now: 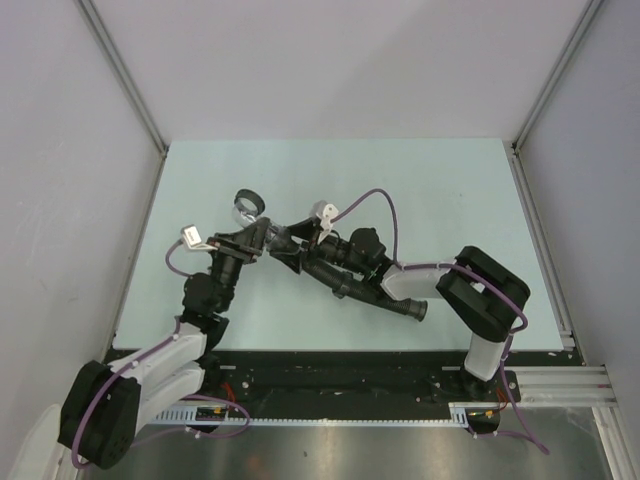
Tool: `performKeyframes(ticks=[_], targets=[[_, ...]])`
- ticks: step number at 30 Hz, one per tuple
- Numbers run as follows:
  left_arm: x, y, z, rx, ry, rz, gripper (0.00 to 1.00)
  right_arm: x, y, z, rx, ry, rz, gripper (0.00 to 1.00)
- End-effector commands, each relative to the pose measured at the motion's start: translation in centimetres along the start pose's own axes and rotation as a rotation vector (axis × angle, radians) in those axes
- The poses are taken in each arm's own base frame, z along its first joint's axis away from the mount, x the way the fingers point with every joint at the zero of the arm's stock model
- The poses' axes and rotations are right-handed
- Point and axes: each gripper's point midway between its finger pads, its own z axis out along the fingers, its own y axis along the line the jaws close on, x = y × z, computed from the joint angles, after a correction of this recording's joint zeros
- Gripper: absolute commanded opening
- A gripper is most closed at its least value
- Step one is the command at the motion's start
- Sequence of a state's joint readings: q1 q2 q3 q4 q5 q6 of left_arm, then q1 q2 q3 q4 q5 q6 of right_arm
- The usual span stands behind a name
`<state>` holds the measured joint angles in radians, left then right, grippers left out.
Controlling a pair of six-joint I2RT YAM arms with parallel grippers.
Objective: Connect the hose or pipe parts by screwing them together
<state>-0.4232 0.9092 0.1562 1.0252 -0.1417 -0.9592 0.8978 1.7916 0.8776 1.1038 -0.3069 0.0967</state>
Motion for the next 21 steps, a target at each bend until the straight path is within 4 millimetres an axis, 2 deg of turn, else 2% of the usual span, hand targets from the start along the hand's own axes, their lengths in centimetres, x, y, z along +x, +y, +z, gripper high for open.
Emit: performKeyframes(ticks=[1,4,8,14,15,21], targets=[[3.9,-2.7,-2.0,0.158,0.190,-0.013,0.00,-7.7,-0.2,0.6,-0.044,-0.243,-0.011,0.09],[4.0,-3.0,-2.3,0.176,0.195,-0.020,0.01,-8.2,0.0,0.3,-0.090,-0.263,0.023,0.09],[4.2,-4.7,-2.3,0.260,0.217,-0.024,0.01,-8.1,0.3,-0.5,-0.176,-0.259,0.067,0.09],[4.6,-5.9,-2.8,0.352,0.235,-0.015,0.00,-8.2,0.8,-1.3,-0.258,-0.244,0.138,0.09],[4.7,-6.1,-2.9,0.361,0.240,-0.012,0.00,-8.3,0.3,-1.6,-0.259,-0.247,0.148,0.09],[5.6,-7.2,-3.0,0.432,0.298,0.015,0.01,-8.4,0.3,-2.8,-0.335,-0.223,0.206,0.07]])
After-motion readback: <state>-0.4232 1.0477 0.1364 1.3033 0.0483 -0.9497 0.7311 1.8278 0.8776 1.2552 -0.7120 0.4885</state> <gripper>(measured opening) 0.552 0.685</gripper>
